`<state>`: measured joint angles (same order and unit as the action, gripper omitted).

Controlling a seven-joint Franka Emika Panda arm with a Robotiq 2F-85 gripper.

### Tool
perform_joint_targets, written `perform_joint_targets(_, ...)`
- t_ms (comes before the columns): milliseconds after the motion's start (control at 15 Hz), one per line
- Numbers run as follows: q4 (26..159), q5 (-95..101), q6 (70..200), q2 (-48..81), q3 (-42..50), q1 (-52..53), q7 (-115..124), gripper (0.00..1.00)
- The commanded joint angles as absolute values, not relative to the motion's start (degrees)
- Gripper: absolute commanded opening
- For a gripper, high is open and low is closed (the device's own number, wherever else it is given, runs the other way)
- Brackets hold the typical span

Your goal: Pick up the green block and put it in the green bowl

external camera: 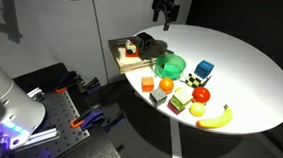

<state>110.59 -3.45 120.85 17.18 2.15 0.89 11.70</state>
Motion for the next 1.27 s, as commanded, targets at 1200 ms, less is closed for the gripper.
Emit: perform_joint_targets(1200, 124.4, -1.3, 124.8, -1.2, 0.1, 1.0, 2.1, 1.0)
